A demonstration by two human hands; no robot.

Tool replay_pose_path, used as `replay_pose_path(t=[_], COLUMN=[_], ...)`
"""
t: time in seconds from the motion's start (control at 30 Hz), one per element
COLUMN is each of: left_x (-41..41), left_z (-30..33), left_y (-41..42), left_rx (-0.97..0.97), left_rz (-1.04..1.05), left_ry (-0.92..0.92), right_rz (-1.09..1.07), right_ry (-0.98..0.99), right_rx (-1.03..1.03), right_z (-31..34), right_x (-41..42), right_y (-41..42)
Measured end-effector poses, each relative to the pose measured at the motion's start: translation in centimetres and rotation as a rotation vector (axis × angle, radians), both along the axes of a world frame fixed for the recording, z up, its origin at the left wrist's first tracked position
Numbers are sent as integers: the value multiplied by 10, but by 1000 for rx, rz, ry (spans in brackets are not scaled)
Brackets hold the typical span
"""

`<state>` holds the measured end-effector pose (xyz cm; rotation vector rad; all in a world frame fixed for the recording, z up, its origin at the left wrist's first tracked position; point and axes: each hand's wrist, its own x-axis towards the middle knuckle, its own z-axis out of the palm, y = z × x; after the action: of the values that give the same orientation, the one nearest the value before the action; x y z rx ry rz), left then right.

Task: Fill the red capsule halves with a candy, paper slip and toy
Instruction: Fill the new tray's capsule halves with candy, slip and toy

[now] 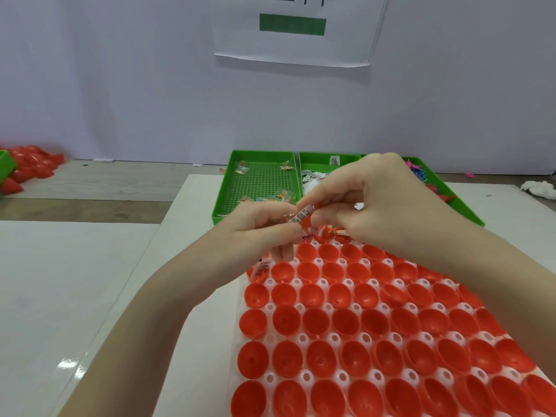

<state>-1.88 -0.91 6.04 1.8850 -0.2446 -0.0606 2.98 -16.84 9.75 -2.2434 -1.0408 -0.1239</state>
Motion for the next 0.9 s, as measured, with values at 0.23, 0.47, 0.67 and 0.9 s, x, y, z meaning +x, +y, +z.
replay_pose_path(t=[0.23, 0.47, 0.67, 0.9], left_x=[10, 21, 22, 28], left_z=[-11, -33, -43, -51], left_y=[4, 21, 26, 25], left_rx=[-98, 314, 584, 663], left_rz=[162, 316, 222, 200], left_ry=[-97, -100, -17, -11], right_rz=[-35, -29, 23, 109], right_ry=[-94, 22, 73, -30], right_rx=[43, -129, -310, -454], right_z=[-13, -47, -68, -72], right_x=[14, 27, 24, 22], right_y=[16, 15, 20, 25])
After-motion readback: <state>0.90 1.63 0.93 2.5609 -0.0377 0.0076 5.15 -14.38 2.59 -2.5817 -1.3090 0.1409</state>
